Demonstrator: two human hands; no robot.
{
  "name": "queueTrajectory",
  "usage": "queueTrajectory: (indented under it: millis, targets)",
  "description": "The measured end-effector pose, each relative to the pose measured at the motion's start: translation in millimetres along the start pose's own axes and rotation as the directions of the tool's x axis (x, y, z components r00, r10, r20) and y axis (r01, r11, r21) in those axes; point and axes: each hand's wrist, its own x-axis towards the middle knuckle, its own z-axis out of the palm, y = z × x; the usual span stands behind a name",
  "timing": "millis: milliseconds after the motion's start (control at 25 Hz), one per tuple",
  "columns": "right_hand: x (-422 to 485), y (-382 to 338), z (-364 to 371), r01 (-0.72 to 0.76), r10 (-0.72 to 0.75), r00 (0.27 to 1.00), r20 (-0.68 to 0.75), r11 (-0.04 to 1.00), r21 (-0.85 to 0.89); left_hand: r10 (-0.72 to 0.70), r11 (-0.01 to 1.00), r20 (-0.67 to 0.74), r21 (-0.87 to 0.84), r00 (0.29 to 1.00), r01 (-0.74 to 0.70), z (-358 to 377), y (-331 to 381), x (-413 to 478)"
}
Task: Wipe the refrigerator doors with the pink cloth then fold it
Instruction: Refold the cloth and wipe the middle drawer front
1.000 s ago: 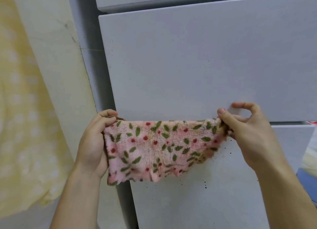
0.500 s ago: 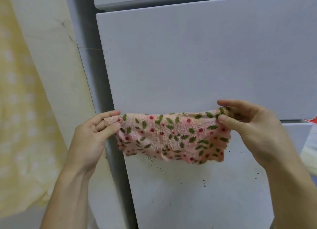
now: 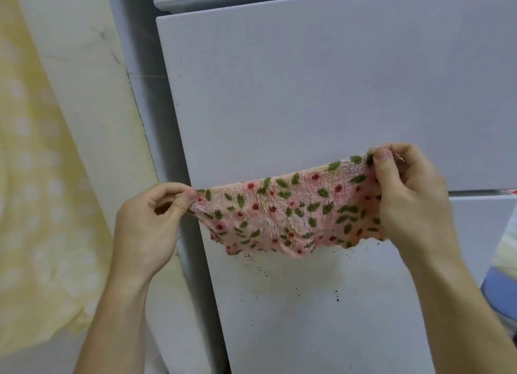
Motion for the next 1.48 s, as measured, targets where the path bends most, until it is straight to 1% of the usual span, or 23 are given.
queueTrajectory:
  millis: [80,120,160,200,240,320,440,520,600,720,840,880,920,1000,1040,1080,1160,1240,1280,1360,1400,1440,1480]
  targets:
    - [-6,0,12,0.132,-0.131,0.990,-0.054,0.991,0.004,0.101,0.991,-0.082,0.098,0.991,-0.093,11,-1,-3]
    - [-10,-1,18,0.188,-0.185,0.981,-0.064,0.982,0.036,0.141,0.989,-0.087,0.051,0.986,-0.137,20,1,-8]
    - [-13,0,24,0.234,-0.230,0.972,-0.055,0.969,0.074,0.131,0.989,-0.018,-0.070,0.991,-0.132,30,7,-17]
    - [-16,1,29,0.273,-0.272,0.962,-0.030,0.957,0.101,0.101,0.975,0.147,-0.210,0.984,-0.069,40,14,-27]
    - [-19,3,33,0.305,-0.308,0.951,0.008,0.946,0.111,0.091,0.959,0.327,-0.284,0.941,0.006,51,19,-35]
    - [-21,5,38,0.358,-0.365,0.928,0.080,0.929,0.093,0.117,0.966,0.574,-0.256,0.810,0.042,66,26,-47]
    - [-18,12,39,0.390,-0.389,0.913,0.120,0.921,0.022,0.110,0.969,0.717,-0.231,0.688,0.085,74,27,-49]
    - [-16,16,35,0.360,-0.356,0.929,0.103,0.933,-0.016,0.088,0.948,0.730,-0.269,0.678,0.167,75,30,-49]
    - [-13,18,32,0.240,-0.238,0.967,0.090,0.971,-0.010,0.056,0.910,0.709,-0.326,0.703,0.256,75,32,-48]
    - [-12,19,31,0.098,-0.093,0.987,0.132,0.995,-0.026,0.023,0.897,0.653,-0.348,0.757,0.273,73,29,-43]
    - [-10,11,26,0.028,0.020,0.977,0.211,0.975,-0.222,-0.076,0.889,0.588,-0.326,0.806,0.321,67,30,-40]
    - [-10,6,24,-0.028,0.124,0.948,0.293,0.950,-0.312,-0.102,0.877,0.552,-0.343,0.827,0.337,65,31,-38]
    - [-10,3,21,-0.084,0.256,0.879,0.403,0.914,-0.397,-0.121,0.860,0.519,-0.371,0.846,0.351,63,33,-37]
    - [-11,3,17,-0.136,0.464,0.636,0.617,0.854,-0.503,-0.133,0.827,0.462,-0.436,0.877,0.355,60,34,-33]
    - [-12,7,18,-0.143,0.508,0.532,0.678,0.843,-0.519,-0.134,0.818,0.428,-0.461,0.894,0.343,60,33,-32]
    - [-12,15,20,-0.152,0.522,0.475,0.709,0.842,-0.518,-0.136,0.808,0.383,-0.490,0.914,0.326,62,33,-32]
    - [-13,29,27,-0.242,0.497,0.450,0.742,0.867,-0.435,-0.136,0.756,0.307,-0.582,0.942,0.299,67,33,-32]
    - [-14,38,35,-0.477,0.409,0.432,0.804,0.860,-0.181,-0.128,0.683,0.290,-0.667,0.948,0.297,68,36,-33]
    - [-15,37,40,-0.585,0.354,0.454,0.817,0.811,-0.026,-0.115,0.661,0.301,-0.689,0.947,0.299,67,37,-32]
    - [-18,31,45,-0.678,0.280,0.593,0.755,0.679,0.281,-0.086,0.682,0.323,-0.670,0.943,0.292,61,39,-31]
    - [-18,29,46,-0.668,0.288,0.674,0.680,0.631,0.395,-0.083,0.725,0.321,-0.630,0.943,0.279,56,39,-29]
    - [-18,27,48,-0.634,0.307,0.739,0.600,0.619,0.464,-0.097,0.772,0.313,-0.576,0.945,0.270,53,38,-28]
    - [-19,26,48,-0.571,0.305,0.798,0.521,0.661,0.487,-0.118,0.805,0.304,-0.528,0.945,0.271,49,38,-26]
